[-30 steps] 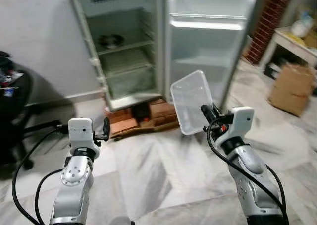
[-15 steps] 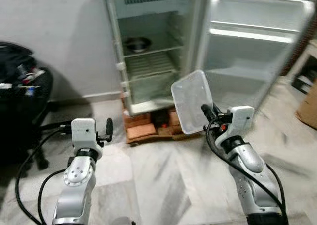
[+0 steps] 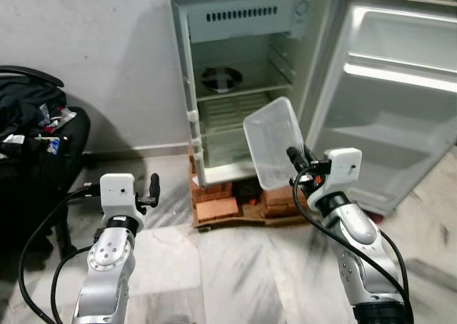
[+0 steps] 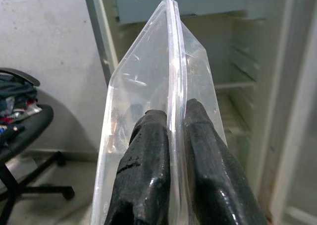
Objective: Restocking fridge
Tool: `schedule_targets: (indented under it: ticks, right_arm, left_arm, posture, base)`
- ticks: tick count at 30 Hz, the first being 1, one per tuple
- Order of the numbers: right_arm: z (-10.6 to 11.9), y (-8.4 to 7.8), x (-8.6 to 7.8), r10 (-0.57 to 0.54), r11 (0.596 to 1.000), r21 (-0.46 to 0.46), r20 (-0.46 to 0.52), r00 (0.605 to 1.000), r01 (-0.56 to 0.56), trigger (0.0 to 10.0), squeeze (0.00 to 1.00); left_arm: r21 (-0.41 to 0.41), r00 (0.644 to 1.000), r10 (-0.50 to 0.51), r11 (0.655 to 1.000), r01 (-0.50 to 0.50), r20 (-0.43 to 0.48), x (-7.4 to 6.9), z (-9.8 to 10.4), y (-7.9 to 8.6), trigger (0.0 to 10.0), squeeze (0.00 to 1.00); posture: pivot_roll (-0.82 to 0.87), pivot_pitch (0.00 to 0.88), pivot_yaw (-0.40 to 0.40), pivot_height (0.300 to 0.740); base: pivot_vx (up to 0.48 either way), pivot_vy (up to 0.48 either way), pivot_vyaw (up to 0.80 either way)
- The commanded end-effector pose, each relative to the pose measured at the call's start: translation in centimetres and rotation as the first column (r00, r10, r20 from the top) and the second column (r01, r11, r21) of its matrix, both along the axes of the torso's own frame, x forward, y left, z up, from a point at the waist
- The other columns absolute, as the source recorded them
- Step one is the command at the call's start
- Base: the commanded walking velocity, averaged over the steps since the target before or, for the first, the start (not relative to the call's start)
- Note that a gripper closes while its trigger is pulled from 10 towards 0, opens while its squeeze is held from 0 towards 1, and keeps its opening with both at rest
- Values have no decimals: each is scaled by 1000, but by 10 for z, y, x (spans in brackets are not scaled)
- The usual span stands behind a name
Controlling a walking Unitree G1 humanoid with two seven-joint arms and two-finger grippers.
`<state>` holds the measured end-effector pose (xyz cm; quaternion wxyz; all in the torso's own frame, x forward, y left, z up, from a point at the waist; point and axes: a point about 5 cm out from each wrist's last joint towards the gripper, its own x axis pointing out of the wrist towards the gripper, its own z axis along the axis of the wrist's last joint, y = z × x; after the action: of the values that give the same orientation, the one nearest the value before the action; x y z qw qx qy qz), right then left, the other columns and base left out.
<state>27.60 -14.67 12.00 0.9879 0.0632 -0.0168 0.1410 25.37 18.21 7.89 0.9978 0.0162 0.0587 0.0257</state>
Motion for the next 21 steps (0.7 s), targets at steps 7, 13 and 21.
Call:
schedule_targets:
  ticks: [7, 13, 21]
  right_arm:
    - [5, 8, -1, 16, 1000, 2, 21, 1000, -16, 10000, 0]
    - [4, 6, 1, 4, 1000, -5, 19, 1000, -3, 10000, 0]
    - [2, 6, 0, 4, 1000, -9, 15, 1000, -4, 10000, 0]
  left_arm:
    - [13, 1000, 20, 1000, -20, -7, -2, 1, 8, 10000, 0]
    - [8, 1000, 20, 1000, -20, -11, -1, 1, 8, 10000, 0]
    - [2, 1000, 21, 1000, -21, -13, -1, 2, 8, 10000, 0]
  posture:
    - [44, 50, 5, 740]
    - [44, 50, 7, 740]
    - [47, 51, 9, 740]
  base:
    - [480, 0, 0]
    - [480, 0, 0]
    - [467, 0, 0]
